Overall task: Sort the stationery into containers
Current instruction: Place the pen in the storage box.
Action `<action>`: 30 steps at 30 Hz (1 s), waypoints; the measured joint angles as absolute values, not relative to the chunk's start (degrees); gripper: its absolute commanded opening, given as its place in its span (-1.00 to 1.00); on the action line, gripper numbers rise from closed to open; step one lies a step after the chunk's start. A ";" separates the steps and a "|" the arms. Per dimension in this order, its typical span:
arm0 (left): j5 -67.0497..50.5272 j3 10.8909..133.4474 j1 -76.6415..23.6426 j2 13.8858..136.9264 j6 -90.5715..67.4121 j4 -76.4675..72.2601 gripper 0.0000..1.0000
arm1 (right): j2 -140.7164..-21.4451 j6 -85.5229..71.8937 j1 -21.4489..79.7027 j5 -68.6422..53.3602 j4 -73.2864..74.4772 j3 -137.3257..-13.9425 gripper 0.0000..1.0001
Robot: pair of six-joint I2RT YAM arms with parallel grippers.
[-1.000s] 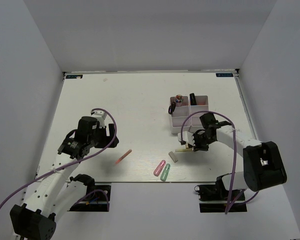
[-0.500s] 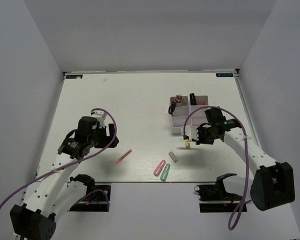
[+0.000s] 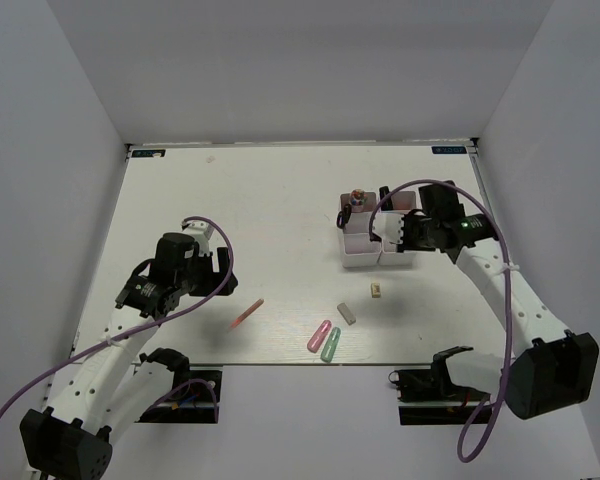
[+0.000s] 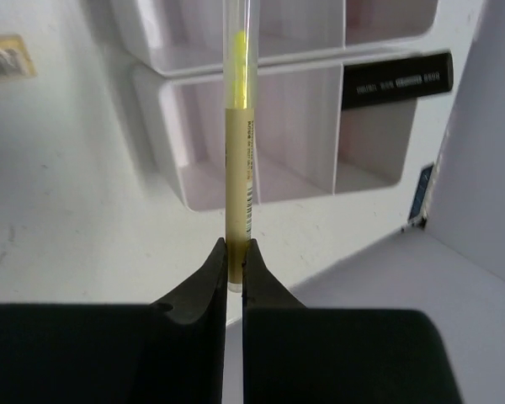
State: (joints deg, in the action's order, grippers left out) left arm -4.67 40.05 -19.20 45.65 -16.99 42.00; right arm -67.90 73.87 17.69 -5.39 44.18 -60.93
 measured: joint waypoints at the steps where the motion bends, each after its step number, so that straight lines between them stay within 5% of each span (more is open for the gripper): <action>1: -4.67 40.05 -19.20 45.65 -16.99 42.00 0.77 | -68.20 73.93 17.69 -3.77 43.38 -60.99 -1.00; 14: -4.69 39.97 -19.18 45.69 -16.97 41.98 0.77 | -74.24 83.66 17.69 13.19 38.35 -63.07 -1.00; 30: -4.69 39.86 -19.18 45.69 -16.97 41.98 0.77 | -82.11 96.55 17.69 16.49 37.47 -64.66 -1.00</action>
